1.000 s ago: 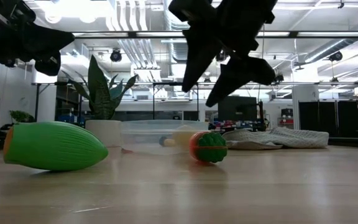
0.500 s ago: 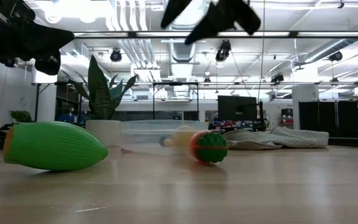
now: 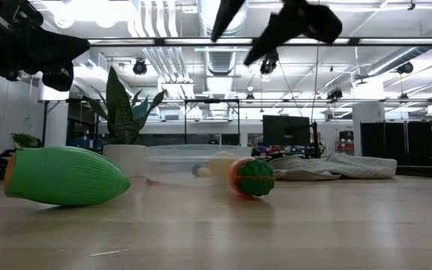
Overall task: Pick and placing Produce into tupperware
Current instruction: Put the orange carrot into the transparent bin
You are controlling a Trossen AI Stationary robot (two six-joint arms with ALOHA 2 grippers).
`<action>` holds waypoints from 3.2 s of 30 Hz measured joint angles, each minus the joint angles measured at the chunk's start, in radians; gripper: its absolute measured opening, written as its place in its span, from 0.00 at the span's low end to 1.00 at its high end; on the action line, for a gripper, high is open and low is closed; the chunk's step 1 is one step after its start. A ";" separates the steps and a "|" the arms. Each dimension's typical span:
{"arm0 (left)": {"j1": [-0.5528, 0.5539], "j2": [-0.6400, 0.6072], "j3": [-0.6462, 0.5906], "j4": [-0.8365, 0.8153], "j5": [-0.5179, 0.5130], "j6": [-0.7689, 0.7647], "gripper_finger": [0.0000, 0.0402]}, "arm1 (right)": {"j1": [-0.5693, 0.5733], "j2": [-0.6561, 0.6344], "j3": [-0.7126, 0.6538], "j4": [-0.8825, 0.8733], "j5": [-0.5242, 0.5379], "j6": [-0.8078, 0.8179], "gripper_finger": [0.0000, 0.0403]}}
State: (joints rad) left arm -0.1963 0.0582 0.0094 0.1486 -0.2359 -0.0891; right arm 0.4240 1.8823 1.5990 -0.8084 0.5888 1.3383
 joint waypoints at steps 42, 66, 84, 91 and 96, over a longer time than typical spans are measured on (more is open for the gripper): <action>-0.001 -0.002 0.005 0.009 0.053 0.156 0.00 | -0.101 0.283 0.000 -0.011 -0.359 0.196 0.57; 0.000 -0.002 0.005 0.009 0.053 0.156 0.00 | -0.117 0.300 0.001 -0.010 -0.355 0.082 0.51; 0.000 -0.002 0.006 0.027 0.052 0.156 0.00 | -0.117 0.299 -0.016 -0.011 -0.351 0.056 0.41; 0.000 -0.002 0.006 0.030 0.052 0.156 0.00 | -0.116 0.307 0.023 -0.027 -0.348 0.012 0.41; 0.000 -0.002 0.006 0.033 0.052 0.157 0.00 | -0.116 0.307 0.079 -0.027 -0.348 -0.044 0.41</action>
State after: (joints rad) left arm -0.1963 0.0559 0.0154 0.1818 -0.1837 0.0677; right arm 0.3083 2.1896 1.6775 -0.8357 0.2405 1.2942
